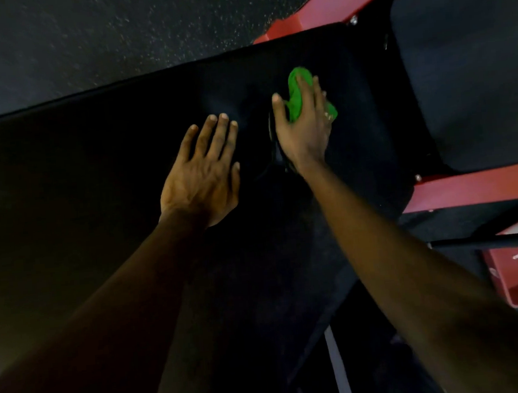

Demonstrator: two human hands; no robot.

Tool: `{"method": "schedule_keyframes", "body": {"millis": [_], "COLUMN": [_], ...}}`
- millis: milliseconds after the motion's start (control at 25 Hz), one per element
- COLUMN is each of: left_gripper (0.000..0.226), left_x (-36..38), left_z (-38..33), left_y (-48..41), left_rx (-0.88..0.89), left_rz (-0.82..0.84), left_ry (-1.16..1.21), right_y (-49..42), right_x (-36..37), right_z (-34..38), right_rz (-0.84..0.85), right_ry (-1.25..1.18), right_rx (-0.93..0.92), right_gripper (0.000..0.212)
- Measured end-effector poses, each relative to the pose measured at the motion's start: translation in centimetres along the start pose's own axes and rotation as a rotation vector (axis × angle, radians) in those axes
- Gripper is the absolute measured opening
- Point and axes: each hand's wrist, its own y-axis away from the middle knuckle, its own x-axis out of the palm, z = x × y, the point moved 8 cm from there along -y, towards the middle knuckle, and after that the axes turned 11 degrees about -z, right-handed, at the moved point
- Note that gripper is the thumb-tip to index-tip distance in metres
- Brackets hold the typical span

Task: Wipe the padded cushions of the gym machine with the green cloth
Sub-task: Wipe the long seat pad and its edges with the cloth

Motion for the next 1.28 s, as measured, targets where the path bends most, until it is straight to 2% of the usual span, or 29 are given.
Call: {"method": "schedule_keyframes", "body": {"millis": [80, 160, 240, 360, 440, 520, 640, 720, 840, 920, 1040, 1160, 1280], "left_gripper": [0.067, 0.067, 0.067, 0.067, 0.067, 0.067, 0.067, 0.067, 0.066, 0.068, 0.068, 0.067, 0.065], "left_x": [-0.1, -0.3, -0.3, -0.4, -0.2, 0.0, 0.0, 0.0, -0.2, -0.4, -0.5, -0.9, -0.7], "left_z": [0.0, 0.1, 0.0, 0.1, 0.1, 0.0, 0.1, 0.0, -0.1, -0.1, 0.1, 0.0, -3.5], "left_y": [0.0, -0.1, -0.1, -0.1, -0.1, 0.0, 0.0, 0.1, -0.1, -0.1, 0.1, 0.1, -0.1], "left_rx": [0.000, -0.007, -0.007, -0.015, -0.014, -0.015, -0.015, -0.015, -0.012, -0.017, -0.020, -0.047, -0.036], "left_rz": [-0.014, -0.026, -0.024, -0.028, -0.027, -0.031, -0.036, -0.027, -0.042, -0.050, -0.050, -0.083, -0.115], "left_ry": [0.003, 0.009, 0.015, 0.018, 0.020, 0.009, -0.023, -0.029, -0.033, -0.019, 0.015, 0.110, 0.162], "right_y": [-1.5, 0.4, 5.9, 15.3, 17.4, 15.2, 8.6, 4.3, 3.6, 8.2, 15.8, 13.1, 7.0], "right_x": [0.5, -0.1, -1.9, -4.9, -5.5, -4.6, -2.8, -1.8, -1.9, -3.5, -6.0, -6.5, -5.7], "right_z": [1.0, 2.4, 2.1, -0.5, -1.8, -2.4, -1.6, -1.0, -0.3, -0.8, -5.4, -11.1, -13.6], "right_rz": [-0.006, 0.006, 0.073, 0.233, 0.229, 0.169, 0.012, -0.047, -0.016, 0.055, 0.160, 0.078, -0.040], "right_ry": [0.017, -0.018, -0.060, -0.072, -0.043, -0.047, -0.073, -0.083, -0.078, -0.092, -0.032, 0.006, -0.027], "right_rx": [-0.008, -0.211, -0.399, -0.526, -0.558, -0.457, -0.146, -0.013, -0.080, -0.232, -0.383, -0.191, 0.008], "right_gripper": [0.069, 0.061, 0.056, 0.058, 0.060, 0.064, 0.066, 0.065, 0.065, 0.063, 0.062, 0.065, 0.068]}}
